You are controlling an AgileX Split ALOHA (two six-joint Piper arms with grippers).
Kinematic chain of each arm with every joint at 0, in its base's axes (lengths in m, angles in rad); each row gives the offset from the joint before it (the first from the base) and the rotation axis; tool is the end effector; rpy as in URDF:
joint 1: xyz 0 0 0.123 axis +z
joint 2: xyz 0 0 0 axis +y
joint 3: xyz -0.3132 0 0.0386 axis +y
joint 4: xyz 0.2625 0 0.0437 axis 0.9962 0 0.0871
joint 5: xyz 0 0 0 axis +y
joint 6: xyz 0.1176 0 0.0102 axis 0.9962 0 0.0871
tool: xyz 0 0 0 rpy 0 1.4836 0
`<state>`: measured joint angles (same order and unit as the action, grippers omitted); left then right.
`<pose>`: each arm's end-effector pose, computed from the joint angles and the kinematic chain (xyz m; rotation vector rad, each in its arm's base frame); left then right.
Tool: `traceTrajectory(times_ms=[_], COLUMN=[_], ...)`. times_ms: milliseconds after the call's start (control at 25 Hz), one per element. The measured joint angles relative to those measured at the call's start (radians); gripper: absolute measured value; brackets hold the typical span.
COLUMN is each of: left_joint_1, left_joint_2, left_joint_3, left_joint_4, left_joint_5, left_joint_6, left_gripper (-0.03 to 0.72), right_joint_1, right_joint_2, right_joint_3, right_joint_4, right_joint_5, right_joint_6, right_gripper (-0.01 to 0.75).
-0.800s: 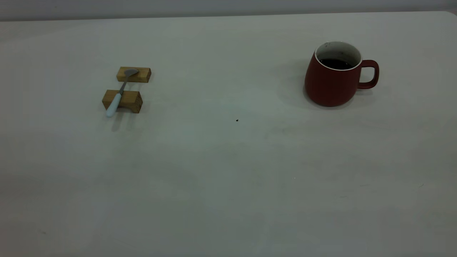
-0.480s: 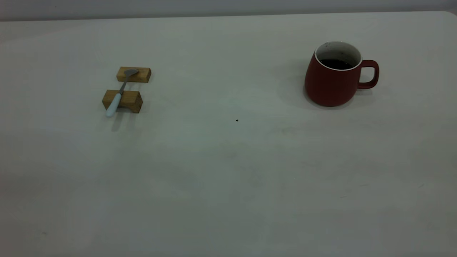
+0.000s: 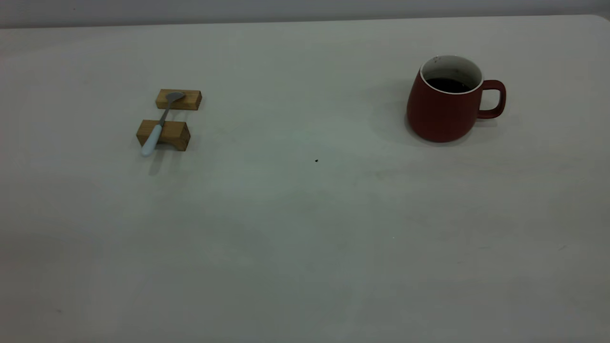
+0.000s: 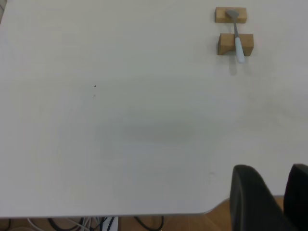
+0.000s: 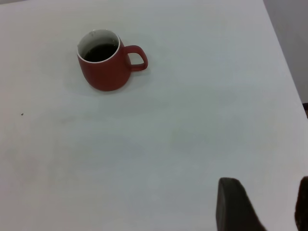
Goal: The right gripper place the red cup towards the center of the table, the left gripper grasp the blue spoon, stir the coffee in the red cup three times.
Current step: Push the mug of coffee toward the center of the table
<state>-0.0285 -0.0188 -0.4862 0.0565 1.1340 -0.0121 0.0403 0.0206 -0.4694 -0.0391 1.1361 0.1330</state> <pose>-0.0041 0.0062 0.2602 0.0120 2.1115 0.0441 0.0027 -0.0041 0.2547 0.1030 2.1682 0.0513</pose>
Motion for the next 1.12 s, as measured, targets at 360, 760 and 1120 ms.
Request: traceTrajectory(times_ms=[360, 760, 1120], left_joint_1=[0.000, 0.000, 0.000], left_joint_2=[0.000, 0.000, 0.000], left_joint_3=[0.000, 0.000, 0.000], left_joint_4=[0.000, 0.000, 0.000], left_joint_5=[0.000, 0.000, 0.000], left_joint_6=[0.000, 0.000, 0.000], left_gripper=[0.243, 0.243, 0.243], right_joint_1=[0.000, 0.000, 0.000], right_joint_2=[0.000, 0.147, 0.777], right_joint_3=[0.000, -0.039, -0.112], right_joint_4=[0.000, 0.015, 0.039], right_joint_5=[0.000, -0.120, -0.522], right_joint_6=[0.000, -0.139, -0.368], right_gripper=[0.350, 0.362, 0.542])
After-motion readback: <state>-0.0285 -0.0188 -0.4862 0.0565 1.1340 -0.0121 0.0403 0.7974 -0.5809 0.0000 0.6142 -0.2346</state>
